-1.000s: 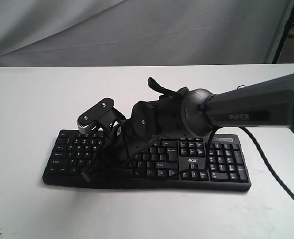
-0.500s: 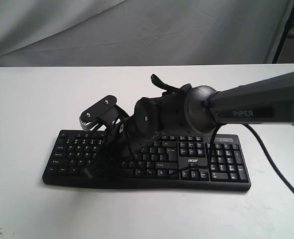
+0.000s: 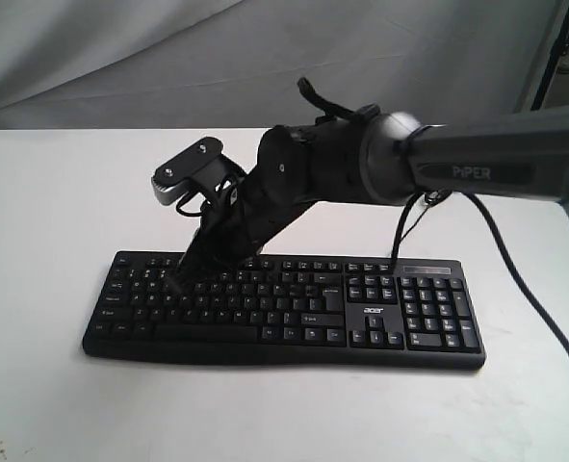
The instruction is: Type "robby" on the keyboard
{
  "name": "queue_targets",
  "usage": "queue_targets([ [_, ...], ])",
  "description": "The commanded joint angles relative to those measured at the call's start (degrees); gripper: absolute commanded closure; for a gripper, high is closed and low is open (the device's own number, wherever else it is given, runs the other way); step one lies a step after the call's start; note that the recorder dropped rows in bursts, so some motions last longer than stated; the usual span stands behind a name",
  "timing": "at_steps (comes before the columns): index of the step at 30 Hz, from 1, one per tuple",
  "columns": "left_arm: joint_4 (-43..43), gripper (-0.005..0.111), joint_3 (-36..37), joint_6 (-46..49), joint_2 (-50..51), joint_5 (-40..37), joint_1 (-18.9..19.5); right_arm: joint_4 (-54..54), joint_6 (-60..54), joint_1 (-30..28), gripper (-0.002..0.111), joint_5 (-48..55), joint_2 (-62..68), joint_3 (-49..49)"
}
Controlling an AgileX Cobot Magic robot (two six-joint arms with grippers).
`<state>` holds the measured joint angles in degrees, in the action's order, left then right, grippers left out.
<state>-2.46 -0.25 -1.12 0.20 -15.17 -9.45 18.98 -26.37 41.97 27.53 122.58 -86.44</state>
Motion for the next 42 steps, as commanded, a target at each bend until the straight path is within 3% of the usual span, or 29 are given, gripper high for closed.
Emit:
queue_targets([
  [1, -0.27, 0.107, 0.25, -0.16, -0.2, 0.42, -0.36, -0.61, 0.33, -0.53, 0.108, 0.24, 1.43, -0.35],
  [31, -0.27, 0.107, 0.25, -0.16, -0.2, 0.42, -0.36, 0.48, 0.33, -0.8, 0.108, -1.43, 4.71, -0.35],
  [35, -0.27, 0.107, 0.25, -0.16, -0.2, 0.42, -0.36, -0.82, 0.5, -0.8, 0.108, 0.06, 1.81, -0.35],
  [38, -0.27, 0.107, 0.25, -0.16, -0.2, 0.42, -0.36, -2.59, 1.57, -0.8, 0.108, 6.67, -3.11, 0.13],
  [42, -0.27, 0.107, 0.25, -0.16, -0.2, 0.42, -0.36, -2.59, 3.91, -0.8, 0.108, 10.39, -14.43, 8.09],
])
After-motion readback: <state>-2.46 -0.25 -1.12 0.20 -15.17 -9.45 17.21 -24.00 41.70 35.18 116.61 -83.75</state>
